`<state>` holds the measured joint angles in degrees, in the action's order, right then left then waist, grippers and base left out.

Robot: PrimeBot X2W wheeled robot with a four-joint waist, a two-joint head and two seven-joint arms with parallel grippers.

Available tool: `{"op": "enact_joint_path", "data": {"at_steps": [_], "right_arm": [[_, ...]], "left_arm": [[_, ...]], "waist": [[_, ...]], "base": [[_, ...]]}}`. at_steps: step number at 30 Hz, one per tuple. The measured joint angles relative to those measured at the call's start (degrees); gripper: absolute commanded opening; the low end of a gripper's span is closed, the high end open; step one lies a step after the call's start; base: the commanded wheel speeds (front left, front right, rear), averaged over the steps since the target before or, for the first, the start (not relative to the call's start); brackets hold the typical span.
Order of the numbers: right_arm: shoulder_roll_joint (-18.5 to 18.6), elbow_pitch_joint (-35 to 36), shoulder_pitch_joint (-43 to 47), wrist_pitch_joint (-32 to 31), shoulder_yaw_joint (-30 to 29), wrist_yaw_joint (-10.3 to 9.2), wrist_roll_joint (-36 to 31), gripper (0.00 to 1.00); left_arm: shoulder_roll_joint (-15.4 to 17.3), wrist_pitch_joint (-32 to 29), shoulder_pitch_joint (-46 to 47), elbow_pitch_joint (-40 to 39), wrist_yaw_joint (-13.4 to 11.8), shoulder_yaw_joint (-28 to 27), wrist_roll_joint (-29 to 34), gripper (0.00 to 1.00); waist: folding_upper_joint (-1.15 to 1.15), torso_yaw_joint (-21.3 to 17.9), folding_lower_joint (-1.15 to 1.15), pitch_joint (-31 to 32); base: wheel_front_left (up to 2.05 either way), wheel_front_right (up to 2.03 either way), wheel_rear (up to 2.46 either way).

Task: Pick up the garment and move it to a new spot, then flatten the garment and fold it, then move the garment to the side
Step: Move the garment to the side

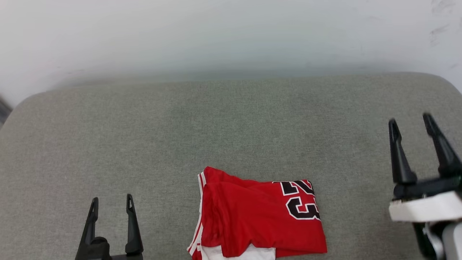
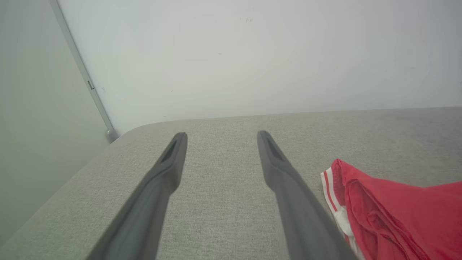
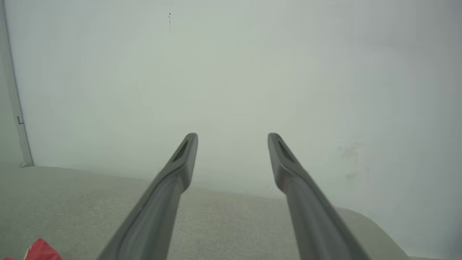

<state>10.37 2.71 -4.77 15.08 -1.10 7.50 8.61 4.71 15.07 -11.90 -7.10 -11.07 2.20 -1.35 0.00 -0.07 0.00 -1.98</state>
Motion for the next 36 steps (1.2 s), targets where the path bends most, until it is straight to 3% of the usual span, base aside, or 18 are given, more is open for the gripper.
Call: {"op": "enact_joint_path", "data": {"at_steps": [3, 6, 10, 17, 20, 24, 36], "right_arm": [[4.6, -1.5, -4.9, -0.3, 2.8, 0.01, 1.1, 1.00], [9.2, -2.9, -9.7, -6.4, 7.3, 0.01, 5.9, 1.00], [15.9, -5.0, -14.8, -20.0, 14.1, 0.00, 14.7, 1.00], [23.8, -6.6, -18.2, -43.5, 22.9, 0.00, 35.5, 1.00], [24.9, -7.0, -18.1, -50.4, 25.1, 0.00, 44.7, 1.00], [25.8, -9.1, -17.8, -56.2, 26.7, -0.01, 51.8, 1.00], [20.5, -15.9, -17.9, -56.9, 33.0, 0.00, 58.0, 1.00]], "left_arm": [[-0.1, 0.0, 0.5, -0.1, 0.3, -0.2, 0.0, 1.00], [-0.3, 0.0, 0.8, -0.1, 0.6, -0.4, 0.0, 1.00], [-0.4, 0.0, 1.6, -0.2, 1.0, -0.6, 0.0, 1.00], [-0.8, 0.0, 3.4, -0.2, 1.6, -0.7, 0.0, 1.00], [-1.0, 0.0, 4.5, -0.2, 2.0, -0.8, 0.0, 1.00], [-1.2, 0.0, 6.1, -0.2, 2.5, -0.8, 0.0, 1.00], [-1.5, 0.0, 10.8, 0.1, 3.5, 0.0, -0.4, 1.00]], "waist": [[0.00, 0.0, 0.00, -0.6], [0.00, 0.0, 0.00, -1.3], [0.00, 0.0, 0.00, -2.4], [0.00, 0.6, 0.00, -4.5], [0.00, 1.0, 0.00, -5.7], [0.00, 1.6, 0.00, -7.5], [0.00, 4.2, 0.00, -12.8]], "base": [[0.00, 0.00, 0.00], [0.00, 0.00, 0.00], [0.00, 0.00, 0.00], [0.00, 0.00, 0.00], [0.00, 0.00, 0.00], [0.00, 0.00, 0.00], [0.00, 0.00, 0.00]]}}
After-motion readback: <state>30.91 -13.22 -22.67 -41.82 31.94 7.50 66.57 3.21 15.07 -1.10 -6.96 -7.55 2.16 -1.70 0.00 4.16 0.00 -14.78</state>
